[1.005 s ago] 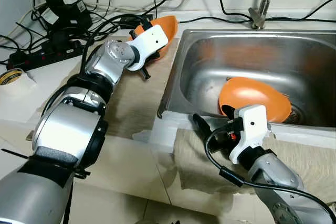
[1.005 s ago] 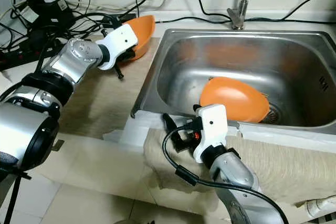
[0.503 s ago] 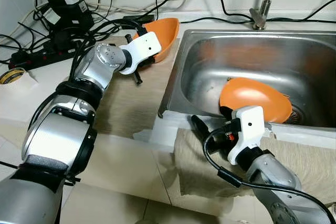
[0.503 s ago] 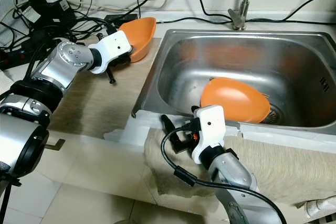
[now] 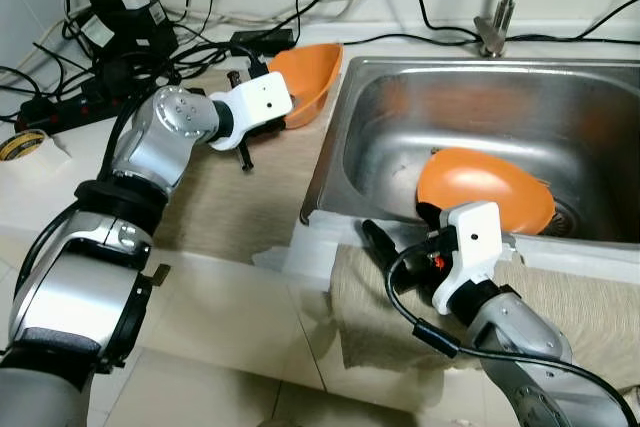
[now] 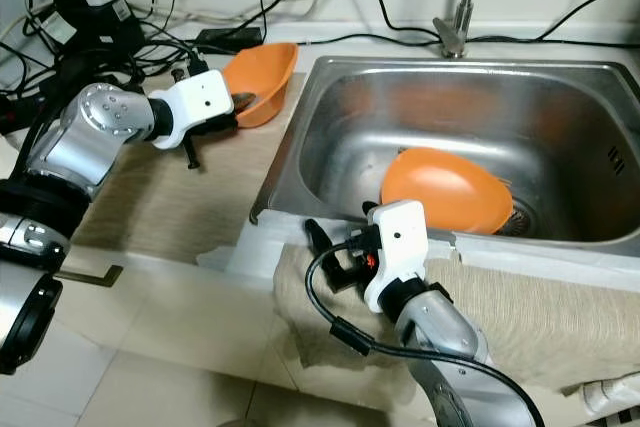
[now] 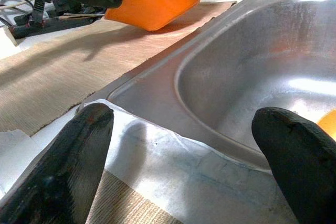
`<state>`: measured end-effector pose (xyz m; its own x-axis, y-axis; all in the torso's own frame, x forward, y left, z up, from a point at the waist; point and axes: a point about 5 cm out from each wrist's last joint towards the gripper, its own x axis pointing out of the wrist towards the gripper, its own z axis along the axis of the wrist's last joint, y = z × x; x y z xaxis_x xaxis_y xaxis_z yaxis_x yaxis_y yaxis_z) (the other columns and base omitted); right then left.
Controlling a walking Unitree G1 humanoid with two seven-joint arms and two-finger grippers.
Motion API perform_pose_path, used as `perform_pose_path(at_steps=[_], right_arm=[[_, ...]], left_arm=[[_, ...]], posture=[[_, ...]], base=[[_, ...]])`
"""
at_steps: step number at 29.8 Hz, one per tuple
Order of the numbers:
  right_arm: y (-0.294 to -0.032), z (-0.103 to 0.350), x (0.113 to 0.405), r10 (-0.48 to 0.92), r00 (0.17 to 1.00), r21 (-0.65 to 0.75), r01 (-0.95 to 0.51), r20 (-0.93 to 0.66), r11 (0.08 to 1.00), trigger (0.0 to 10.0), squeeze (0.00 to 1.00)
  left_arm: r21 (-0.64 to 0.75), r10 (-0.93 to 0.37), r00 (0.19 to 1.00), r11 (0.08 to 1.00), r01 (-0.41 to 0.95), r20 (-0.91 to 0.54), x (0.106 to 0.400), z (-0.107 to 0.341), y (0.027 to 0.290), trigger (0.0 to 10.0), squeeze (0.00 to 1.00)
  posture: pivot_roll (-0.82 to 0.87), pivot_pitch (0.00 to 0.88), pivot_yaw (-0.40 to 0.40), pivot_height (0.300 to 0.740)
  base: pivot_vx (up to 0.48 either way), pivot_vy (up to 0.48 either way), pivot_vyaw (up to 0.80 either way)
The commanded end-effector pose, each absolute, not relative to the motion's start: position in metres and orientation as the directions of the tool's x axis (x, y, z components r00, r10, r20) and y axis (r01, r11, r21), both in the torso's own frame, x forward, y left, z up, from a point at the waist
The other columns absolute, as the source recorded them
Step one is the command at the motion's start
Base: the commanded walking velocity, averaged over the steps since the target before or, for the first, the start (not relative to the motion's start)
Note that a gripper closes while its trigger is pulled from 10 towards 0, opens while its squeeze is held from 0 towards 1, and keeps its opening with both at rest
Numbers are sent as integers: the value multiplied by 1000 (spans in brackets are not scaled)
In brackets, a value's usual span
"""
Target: Kitchen organization
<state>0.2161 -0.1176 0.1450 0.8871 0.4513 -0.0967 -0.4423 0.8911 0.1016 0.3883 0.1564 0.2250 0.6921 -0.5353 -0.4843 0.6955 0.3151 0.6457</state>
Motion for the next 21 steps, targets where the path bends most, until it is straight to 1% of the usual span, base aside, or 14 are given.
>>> perform_pose_path(at_steps=[1, 4, 12, 21], right_arm=[[-116, 142, 217, 456, 883, 106, -446, -110, 889, 10000, 0], [-116, 141, 217, 456, 882, 104, -446, -114, 889, 10000, 0], [-117, 139, 217, 457, 881, 103, -447, -121, 888, 10000, 0], [-117, 139, 219, 469, 875, 100, -459, -125, 883, 10000, 0]], left_arm=[[628, -518, 677, 302, 717, -523, 386, 220, 163, 0, 0], [640, -529, 673, 284, 714, -516, 379, 227, 164, 0, 0], [638, -531, 664, 270, 721, -526, 364, 228, 171, 0, 0], [655, -532, 664, 245, 715, -526, 350, 233, 171, 0, 0]], posture=[[-23, 0, 125, 736], [-19, 0, 123, 736], [-6, 0, 113, 736], [14, 0, 97, 736]], base=[[0, 0, 0], [0, 0, 0], [0, 0, 0], [0, 0, 0]])
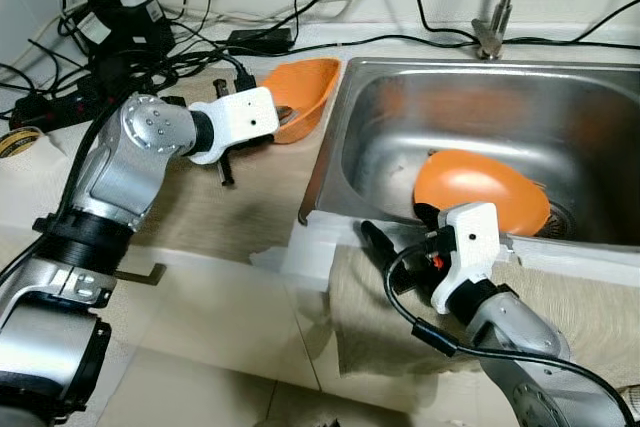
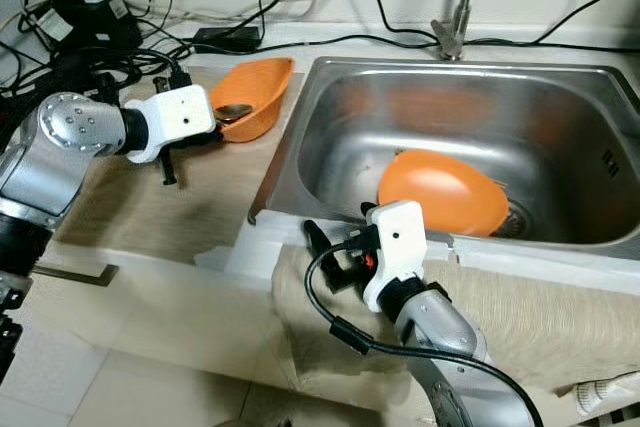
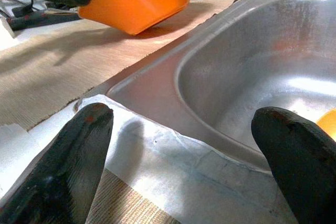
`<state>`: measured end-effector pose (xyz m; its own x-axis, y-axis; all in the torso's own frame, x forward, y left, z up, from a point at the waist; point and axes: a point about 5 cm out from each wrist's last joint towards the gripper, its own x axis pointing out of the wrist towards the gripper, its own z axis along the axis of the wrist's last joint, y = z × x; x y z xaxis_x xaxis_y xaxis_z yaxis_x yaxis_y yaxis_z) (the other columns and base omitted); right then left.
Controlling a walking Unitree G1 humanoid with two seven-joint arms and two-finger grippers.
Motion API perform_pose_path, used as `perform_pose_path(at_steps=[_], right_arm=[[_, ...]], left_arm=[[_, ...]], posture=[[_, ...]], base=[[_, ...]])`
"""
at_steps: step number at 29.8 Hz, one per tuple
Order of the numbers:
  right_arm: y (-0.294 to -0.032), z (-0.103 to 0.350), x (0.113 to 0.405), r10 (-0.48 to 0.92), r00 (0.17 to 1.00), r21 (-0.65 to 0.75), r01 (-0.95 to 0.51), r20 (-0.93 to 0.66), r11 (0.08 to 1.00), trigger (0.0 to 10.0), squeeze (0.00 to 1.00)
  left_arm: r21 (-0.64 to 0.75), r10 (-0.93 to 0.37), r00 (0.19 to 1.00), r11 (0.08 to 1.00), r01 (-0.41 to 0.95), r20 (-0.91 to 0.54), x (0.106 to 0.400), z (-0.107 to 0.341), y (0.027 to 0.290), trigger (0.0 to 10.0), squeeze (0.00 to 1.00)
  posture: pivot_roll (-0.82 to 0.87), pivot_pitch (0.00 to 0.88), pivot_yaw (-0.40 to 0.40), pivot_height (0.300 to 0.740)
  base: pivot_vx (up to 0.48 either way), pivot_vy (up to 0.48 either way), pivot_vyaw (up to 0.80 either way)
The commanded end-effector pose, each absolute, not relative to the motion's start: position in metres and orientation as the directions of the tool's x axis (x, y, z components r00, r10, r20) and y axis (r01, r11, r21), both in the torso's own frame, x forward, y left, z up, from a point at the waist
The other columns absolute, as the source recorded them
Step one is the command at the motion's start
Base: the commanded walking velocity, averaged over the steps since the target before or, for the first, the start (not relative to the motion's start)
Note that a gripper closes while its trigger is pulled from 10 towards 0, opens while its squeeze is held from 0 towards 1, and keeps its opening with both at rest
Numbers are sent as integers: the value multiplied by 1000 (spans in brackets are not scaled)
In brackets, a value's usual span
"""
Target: Kitchen organization
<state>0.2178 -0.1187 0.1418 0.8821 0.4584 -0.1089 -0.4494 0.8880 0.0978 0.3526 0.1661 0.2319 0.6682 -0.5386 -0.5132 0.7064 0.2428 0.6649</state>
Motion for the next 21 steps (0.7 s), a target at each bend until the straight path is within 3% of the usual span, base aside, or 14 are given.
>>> perform_pose_path(at_steps=[1, 14, 15, 21], right_arm=[[-117, 139, 219, 472, 872, 99, -463, -125, 881, 10000, 0], [-116, 138, 222, 482, 867, 97, -473, -124, 876, 10000, 0], [-116, 139, 222, 482, 868, 95, -473, -124, 876, 10000, 0], [-117, 139, 223, 478, 869, 94, -470, -123, 878, 10000, 0]], left_arm=[[656, -533, 663, 243, 715, -526, 347, 234, 171, 0, 0], [675, -506, 684, 243, 697, -525, 341, 227, 170, 0, 0], [684, -502, 689, 235, 690, -523, 341, 226, 168, 10000, 0], [696, -521, 676, 200, 690, -521, 339, 224, 157, 10000, 0]], posture=[[21, 0, 93, 736], [23, 0, 90, 736], [20, 0, 91, 736], [18, 0, 96, 736]], base=[[0, 0, 0], [0, 0, 0], [0, 0, 0], [0, 0, 0]])
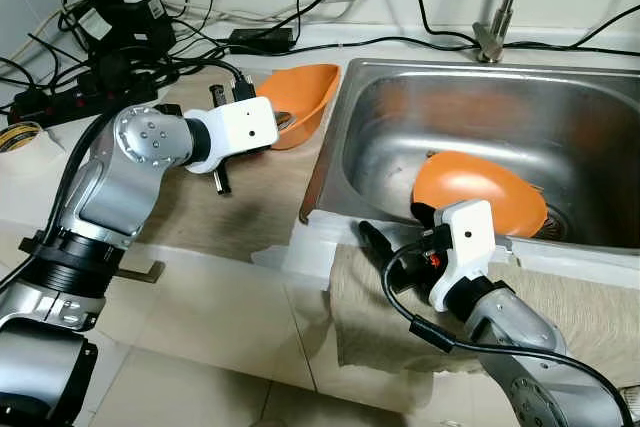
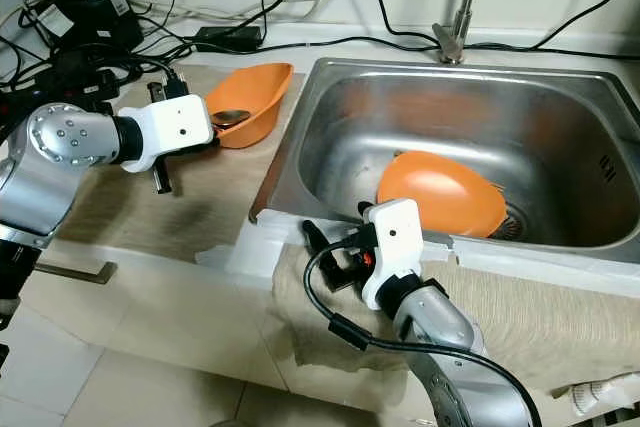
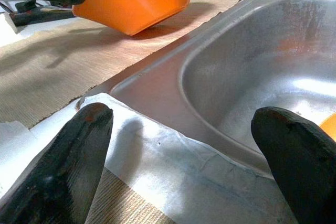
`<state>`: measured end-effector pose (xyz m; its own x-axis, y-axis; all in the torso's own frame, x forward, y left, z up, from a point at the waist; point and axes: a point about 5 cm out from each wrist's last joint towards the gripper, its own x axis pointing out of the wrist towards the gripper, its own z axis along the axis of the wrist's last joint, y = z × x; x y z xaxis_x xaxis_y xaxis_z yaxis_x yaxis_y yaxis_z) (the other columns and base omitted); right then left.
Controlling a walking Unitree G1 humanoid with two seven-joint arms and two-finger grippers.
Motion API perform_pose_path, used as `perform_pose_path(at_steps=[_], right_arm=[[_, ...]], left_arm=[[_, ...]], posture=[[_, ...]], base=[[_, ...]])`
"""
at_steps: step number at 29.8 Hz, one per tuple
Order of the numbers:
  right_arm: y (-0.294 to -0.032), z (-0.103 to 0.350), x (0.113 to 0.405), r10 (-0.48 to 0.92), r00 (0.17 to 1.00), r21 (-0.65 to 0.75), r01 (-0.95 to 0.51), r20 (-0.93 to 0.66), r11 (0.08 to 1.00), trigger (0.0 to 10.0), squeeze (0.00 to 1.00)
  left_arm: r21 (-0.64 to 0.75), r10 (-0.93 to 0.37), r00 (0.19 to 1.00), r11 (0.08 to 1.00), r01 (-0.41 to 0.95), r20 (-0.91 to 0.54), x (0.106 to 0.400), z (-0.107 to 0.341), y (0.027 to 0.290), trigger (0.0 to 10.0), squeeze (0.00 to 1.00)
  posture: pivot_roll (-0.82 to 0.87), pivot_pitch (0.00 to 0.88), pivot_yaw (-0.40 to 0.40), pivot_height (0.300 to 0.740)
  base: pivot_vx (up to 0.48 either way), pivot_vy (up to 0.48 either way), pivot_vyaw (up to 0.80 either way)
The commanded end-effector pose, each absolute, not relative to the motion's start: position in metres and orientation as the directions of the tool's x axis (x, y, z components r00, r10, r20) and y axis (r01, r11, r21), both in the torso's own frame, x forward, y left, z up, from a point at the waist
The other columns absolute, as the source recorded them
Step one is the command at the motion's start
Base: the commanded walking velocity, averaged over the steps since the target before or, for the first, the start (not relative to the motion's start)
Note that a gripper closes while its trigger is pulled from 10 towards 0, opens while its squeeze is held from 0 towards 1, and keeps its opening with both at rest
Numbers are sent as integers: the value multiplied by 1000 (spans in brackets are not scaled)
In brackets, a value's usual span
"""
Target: Kitchen organization
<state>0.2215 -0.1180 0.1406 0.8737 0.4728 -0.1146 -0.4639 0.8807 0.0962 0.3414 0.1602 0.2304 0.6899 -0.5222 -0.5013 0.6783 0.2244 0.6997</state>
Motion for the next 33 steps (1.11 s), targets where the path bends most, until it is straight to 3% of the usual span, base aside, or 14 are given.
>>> perform_pose_path(at_steps=[1, 10, 21, 22, 23, 33], right_arm=[[-117, 139, 223, 478, 870, 94, -469, -123, 878, 10000, 0], [-116, 139, 224, 473, 873, 96, -464, -119, 880, 10000, 0], [-114, 139, 224, 476, 871, 100, -467, -117, 879, 10000, 0], [-114, 139, 224, 475, 872, 99, -465, -118, 879, 10000, 0], [-114, 139, 224, 474, 872, 100, -465, -118, 880, 10000, 0], [-115, 138, 225, 471, 874, 95, -462, -120, 882, 10000, 0]], left_arm=[[695, -531, 665, 184, 695, -525, 338, 223, 153, 10000, 0], [668, -586, 576, 79, 740, -570, 321, 211, 136, 10000, 0], [653, -585, 521, -19, 757, -622, 311, 203, 134, 10000, 0], [658, -581, 526, -20, 753, -621, 312, 203, 135, 10000, 576], [661, -576, 530, -24, 750, -622, 312, 202, 136, 10000, 1000], [673, -552, 549, -31, 739, -628, 315, 203, 142, 10000, 1000]], posture=[[18, 0, 97, 736], [22, 0, 104, 736], [26, 2, 111, 736], [25, 1, 110, 736], [25, 0, 111, 736], [23, 0, 107, 736]], base=[[0, 0, 0], [0, 0, 0], [0, 0, 0], [0, 0, 0], [0, 0, 0], [0, 0, 0]])
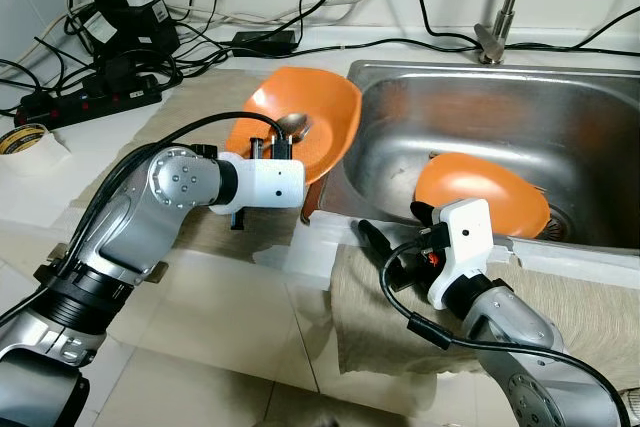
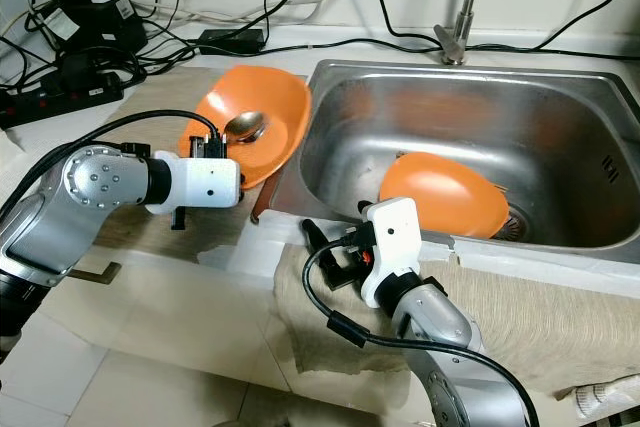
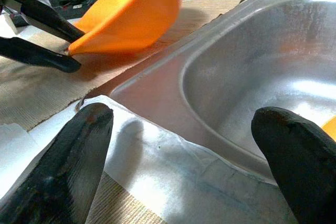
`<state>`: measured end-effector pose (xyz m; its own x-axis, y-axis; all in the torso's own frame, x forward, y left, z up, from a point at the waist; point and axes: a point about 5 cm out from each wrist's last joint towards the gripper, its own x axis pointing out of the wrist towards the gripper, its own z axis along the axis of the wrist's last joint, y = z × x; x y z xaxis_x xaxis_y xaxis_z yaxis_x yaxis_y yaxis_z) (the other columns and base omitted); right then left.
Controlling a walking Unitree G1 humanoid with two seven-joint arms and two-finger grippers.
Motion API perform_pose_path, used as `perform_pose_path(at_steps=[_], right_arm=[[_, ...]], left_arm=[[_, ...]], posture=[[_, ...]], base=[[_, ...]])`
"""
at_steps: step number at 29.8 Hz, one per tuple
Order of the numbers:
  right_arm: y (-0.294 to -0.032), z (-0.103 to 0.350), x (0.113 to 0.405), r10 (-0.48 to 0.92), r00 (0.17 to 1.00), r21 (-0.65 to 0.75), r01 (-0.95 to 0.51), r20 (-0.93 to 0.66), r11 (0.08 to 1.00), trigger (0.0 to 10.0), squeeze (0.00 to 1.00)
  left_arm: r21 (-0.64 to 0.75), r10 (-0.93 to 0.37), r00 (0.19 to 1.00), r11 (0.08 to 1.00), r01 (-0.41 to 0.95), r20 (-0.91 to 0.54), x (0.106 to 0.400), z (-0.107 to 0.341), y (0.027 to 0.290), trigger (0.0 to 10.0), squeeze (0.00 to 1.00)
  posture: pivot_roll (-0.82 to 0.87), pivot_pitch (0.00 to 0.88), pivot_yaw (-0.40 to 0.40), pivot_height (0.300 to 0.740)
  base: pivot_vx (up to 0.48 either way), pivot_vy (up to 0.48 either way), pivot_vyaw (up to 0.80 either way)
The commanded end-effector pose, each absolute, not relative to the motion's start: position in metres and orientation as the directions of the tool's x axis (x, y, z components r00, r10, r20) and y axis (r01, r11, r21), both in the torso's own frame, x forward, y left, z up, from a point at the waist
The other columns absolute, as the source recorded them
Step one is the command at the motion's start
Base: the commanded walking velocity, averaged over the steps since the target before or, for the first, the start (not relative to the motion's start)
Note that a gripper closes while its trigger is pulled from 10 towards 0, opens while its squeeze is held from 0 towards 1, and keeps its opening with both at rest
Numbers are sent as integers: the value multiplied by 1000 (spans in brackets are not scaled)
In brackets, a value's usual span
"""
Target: Kitchen organization
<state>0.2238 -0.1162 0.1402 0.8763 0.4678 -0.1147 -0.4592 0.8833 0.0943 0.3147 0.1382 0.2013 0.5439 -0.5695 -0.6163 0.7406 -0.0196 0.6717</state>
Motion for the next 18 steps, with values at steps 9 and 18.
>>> perform_pose_path(at_steps=[9, 18], right_arm=[[-114, 138, 225, 473, 873, 92, -465, -119, 881, 10000, 0], [-114, 137, 225, 468, 876, 93, -460, -118, 883, 10000, 0]], left_arm=[[720, -539, 597, -24, 694, -594, 324, 213, 145, 10000, 843], [742, -543, 625, 4, 670, -561, 330, 221, 144, 10000, 0]], posture=[[20, 0, 107, 736], [14, 0, 113, 736]], base=[[0, 0, 0], [0, 0, 0]])
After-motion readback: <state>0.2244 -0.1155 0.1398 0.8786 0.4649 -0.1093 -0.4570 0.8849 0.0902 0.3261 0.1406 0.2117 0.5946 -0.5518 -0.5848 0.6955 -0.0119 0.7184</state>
